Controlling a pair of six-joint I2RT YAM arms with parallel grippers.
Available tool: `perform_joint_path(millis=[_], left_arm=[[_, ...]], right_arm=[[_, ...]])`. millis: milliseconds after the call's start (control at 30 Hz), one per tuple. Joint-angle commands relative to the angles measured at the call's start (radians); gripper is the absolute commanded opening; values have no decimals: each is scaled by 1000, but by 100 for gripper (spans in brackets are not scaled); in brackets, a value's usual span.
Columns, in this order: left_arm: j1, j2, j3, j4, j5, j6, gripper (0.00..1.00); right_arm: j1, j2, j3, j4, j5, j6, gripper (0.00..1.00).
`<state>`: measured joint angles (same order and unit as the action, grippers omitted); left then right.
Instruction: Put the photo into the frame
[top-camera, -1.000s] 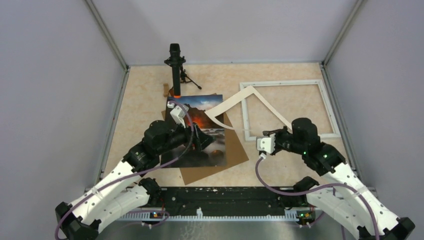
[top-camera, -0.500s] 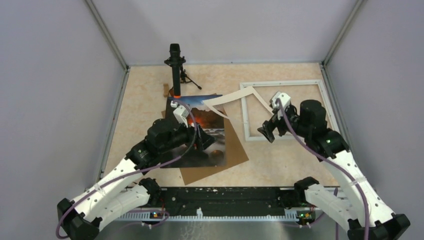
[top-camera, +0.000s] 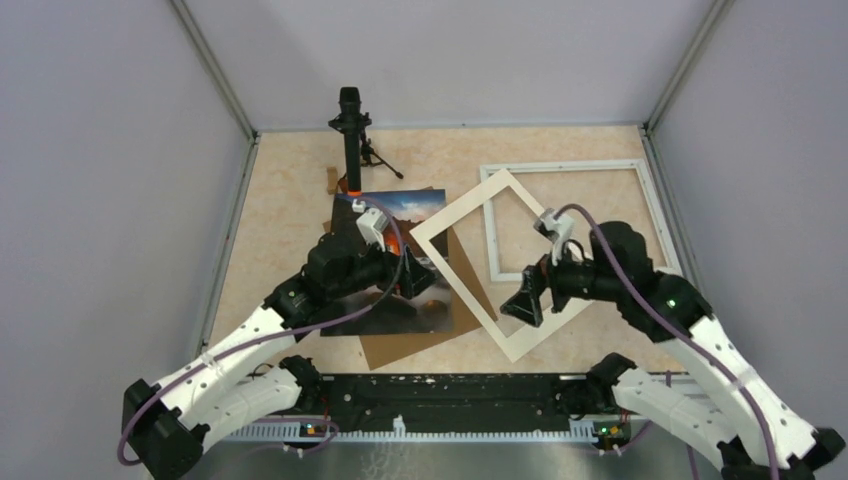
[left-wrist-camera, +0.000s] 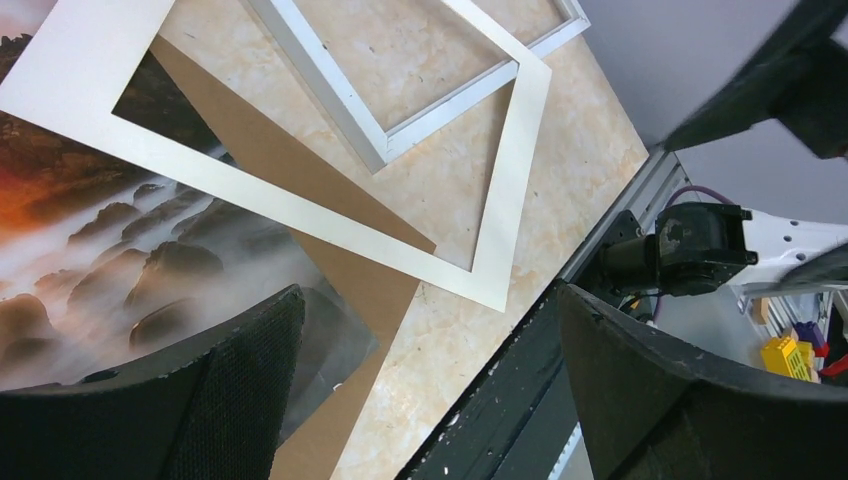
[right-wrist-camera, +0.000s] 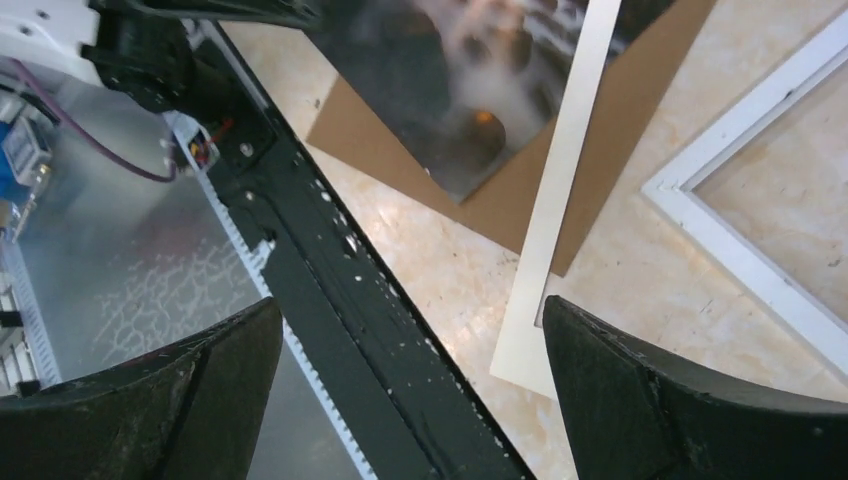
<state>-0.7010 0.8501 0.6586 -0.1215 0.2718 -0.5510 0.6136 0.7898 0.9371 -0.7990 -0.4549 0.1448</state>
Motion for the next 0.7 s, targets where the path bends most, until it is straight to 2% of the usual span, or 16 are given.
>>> perform_joint_path(millis=[0,167,300,400,500,667], left_arm=[[4,17,37,72,15,-17,98],[5,40,41,81,22,-27,98],[4,50,40,93,25,-45,98],[4,42,38,88,27,-49,98],[6,32,41,71,33,-40,98],[7,14,36,60,30,-27,98]], right_arm=[[4,-108,57,85,48,127,99],[4,-41,53,62,660,593,99],[-16,-4,-101,-51,920,962,99],[-134,53,-179,-83,945,1044,99],[-244,85,-259,-40,919,1057,99],[-276,155,-294,7,900,1063,99]])
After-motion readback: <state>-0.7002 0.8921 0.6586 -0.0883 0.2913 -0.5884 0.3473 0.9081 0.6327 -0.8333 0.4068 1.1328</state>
